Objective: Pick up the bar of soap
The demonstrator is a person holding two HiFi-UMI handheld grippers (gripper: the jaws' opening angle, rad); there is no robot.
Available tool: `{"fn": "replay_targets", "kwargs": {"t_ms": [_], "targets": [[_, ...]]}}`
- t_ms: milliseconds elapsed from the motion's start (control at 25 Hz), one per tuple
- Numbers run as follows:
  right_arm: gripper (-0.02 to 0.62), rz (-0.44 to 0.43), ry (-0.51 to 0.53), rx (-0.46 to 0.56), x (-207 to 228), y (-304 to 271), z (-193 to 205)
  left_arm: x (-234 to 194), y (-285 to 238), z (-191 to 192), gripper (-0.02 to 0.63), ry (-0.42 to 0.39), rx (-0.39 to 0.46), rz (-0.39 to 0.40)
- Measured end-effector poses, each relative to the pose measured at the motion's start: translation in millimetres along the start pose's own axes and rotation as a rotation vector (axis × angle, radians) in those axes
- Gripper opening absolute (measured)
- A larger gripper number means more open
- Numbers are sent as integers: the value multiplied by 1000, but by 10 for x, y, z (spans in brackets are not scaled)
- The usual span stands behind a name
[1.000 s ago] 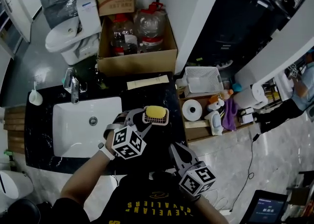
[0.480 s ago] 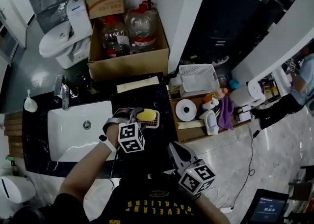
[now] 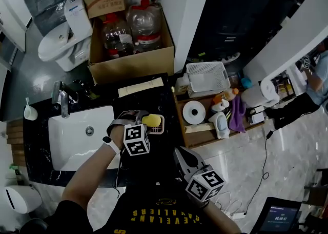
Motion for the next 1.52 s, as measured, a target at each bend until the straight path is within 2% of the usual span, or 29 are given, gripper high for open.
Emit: {"fn": "replay_targets", "kwargs": {"t_ms": [160,360,480,640,720,840,920,1160,1360,1520], "targets": [[18,-3,-22,1,37,-13,19,2,12,2,255,-2,-32,43],[18,-7,-35,7,65,-1,9,-20,175,-42,255,140,-9,215],[18,-15,-43,11,58,6,7,14,173,-22,312,119,-40,265],[18,-26,-60,19,49,11,20,99,90,8,347,30,-105,283],[18,-33,-75,26,47,13,26,109,20,18,373,15,-133,277],[18,-37,-85,30,38,18,31,115,-57,49,379,0,-165,257],[18,-38,-90,30,50,30,47,111,-66,53,377,6,-165,248],[18,-35,-127,35,101,50,96,135,-80,64,376,37,-167,291],[18,-42,-145,39,96,50,119,140,-81,68,374,68,-192,362],[18,-49,-163,34,106,37,166,103,-80,74,364,52,-236,413]]}}
Point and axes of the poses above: the fingertips, and each gripper's own axes: y backward along the fingers, x to its right, z out of its underside, the point moved 4 cm from there along y, backward along the fingers, and after that the axes turned 13 degrees about y, right-handed, at the moved point
